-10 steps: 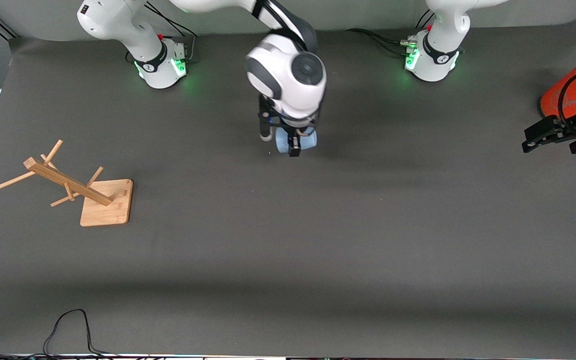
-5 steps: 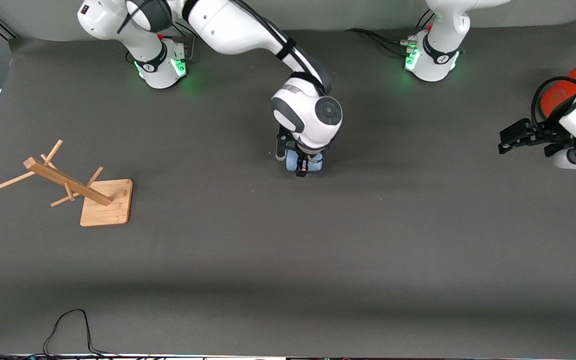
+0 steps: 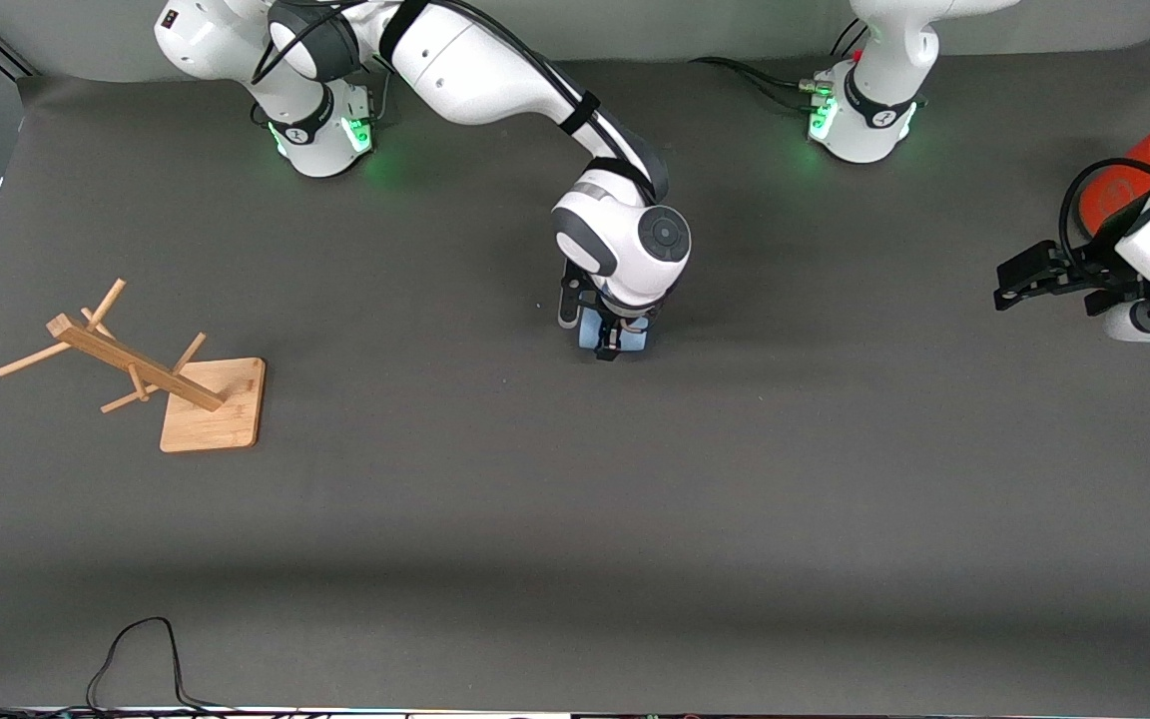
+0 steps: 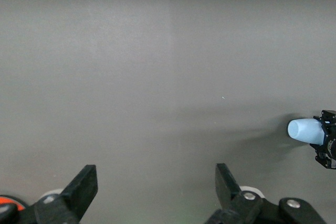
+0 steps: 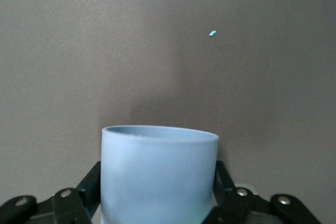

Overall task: Rotate and upright cup with both arms
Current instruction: 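Lower the cup onto the table and open the right gripper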

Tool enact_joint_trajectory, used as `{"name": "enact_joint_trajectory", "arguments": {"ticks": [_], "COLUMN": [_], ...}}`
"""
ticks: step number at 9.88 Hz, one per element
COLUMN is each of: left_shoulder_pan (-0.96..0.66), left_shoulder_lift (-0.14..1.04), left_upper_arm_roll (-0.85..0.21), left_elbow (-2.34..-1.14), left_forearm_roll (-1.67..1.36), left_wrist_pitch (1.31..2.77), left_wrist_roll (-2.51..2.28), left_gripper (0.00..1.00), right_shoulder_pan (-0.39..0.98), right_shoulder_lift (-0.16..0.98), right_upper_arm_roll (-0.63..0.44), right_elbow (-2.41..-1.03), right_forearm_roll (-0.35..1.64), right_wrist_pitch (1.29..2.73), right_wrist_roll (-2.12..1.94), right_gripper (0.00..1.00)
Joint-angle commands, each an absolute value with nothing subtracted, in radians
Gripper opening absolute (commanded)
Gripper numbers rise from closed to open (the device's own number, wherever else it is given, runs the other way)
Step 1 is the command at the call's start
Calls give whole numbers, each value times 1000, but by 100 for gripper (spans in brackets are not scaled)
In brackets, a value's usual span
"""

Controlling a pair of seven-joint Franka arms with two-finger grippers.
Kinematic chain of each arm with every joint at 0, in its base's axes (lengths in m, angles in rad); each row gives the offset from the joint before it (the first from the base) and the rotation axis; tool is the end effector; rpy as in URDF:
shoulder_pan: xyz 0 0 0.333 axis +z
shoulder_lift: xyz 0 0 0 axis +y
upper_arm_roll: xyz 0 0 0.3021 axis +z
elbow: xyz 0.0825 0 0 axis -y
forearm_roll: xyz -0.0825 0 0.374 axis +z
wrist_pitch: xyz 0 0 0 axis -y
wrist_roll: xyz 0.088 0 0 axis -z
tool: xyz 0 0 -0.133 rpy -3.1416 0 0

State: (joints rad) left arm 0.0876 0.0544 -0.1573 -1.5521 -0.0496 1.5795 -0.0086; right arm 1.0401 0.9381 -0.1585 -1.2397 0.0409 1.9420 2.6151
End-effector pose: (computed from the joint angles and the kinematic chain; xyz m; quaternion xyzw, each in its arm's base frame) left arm 0.5581 -0.0434 0.5645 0.9990 -0.0299 -0.0143 0.0285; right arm 0.4263 0.5584 0.1549 0.6538 -0.7467 0.0680 0.1018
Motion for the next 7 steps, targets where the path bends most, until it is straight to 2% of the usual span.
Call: {"name": "enact_joint_trajectory", "arguments": {"ticks": [1, 4, 5, 7], "left_shoulder_pan": [80, 80, 77, 60], "left_shoulder_lift": [54, 61, 61, 69], "left_upper_arm_roll": [-149, -149, -149, -150], "left_elbow": [-1552, -1552, -1552, -1552], "left_forearm_roll": [-61, -61, -61, -61], "left_wrist_pitch": [1589, 1594, 1592, 1586], "left_wrist_roll": [-21, -23, -25, -38], "left_gripper": [100, 100, 100, 100], "right_shoulder_pan": [1046, 1043, 1046, 1042], "right_shoulder_lift": [960, 942, 901, 798], "right_upper_arm_roll": [-167, -169, -170, -169], "right_elbow": [-1201, -1203, -1212, -1213], "right_forearm_roll": [43, 41, 38, 51], "right_wrist_pitch": [1927, 1921, 1902, 1745], "right_wrist_roll": [2629, 2619, 2619, 2538], "right_gripper": [100, 100, 100, 100]}}
